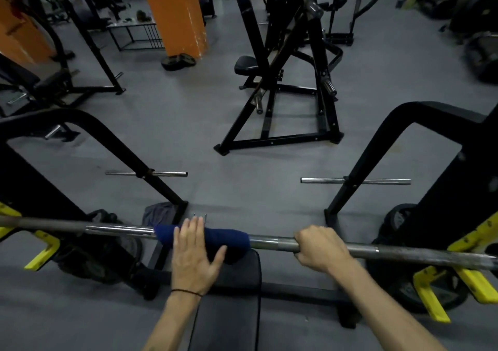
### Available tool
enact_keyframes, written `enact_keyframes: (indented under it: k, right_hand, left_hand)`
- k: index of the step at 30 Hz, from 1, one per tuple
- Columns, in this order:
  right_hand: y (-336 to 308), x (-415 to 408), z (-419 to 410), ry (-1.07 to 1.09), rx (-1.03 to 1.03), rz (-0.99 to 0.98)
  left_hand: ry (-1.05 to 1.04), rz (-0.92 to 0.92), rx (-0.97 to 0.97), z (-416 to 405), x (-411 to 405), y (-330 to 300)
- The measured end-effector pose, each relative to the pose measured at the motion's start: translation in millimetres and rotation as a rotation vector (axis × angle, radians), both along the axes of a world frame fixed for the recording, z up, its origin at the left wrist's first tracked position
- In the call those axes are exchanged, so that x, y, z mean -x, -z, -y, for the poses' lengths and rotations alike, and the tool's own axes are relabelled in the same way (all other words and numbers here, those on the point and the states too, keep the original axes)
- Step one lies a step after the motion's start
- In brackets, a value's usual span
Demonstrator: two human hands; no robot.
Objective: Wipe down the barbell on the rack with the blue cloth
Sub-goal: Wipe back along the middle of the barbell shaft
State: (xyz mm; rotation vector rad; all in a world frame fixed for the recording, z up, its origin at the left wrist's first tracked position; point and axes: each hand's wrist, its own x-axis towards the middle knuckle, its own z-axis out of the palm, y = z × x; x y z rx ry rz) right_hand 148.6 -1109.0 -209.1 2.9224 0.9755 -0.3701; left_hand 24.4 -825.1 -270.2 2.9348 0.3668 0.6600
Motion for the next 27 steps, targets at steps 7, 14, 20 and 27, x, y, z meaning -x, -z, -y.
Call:
enact_keyframes:
  k: [7, 14, 20, 27]
  right_hand:
    - [-12, -28, -5, 0.198, -0.093, -0.722]
    - [24, 25, -4, -0.047, -0.159, 0.344]
    - [40, 34, -14, 0.032, -0.313, 0.536]
    - [37, 28, -15, 0.012, -0.324, 0.612]
  left_hand:
    - [0.386, -0.029, 0.004, 133, -8, 4]
    - [0.266, 0.043, -0.011, 15, 5, 7]
    - [-0.09, 0.01, 0.114, -4, -2, 5]
    - [0.346, -0.027, -0.02, 122, -11, 3]
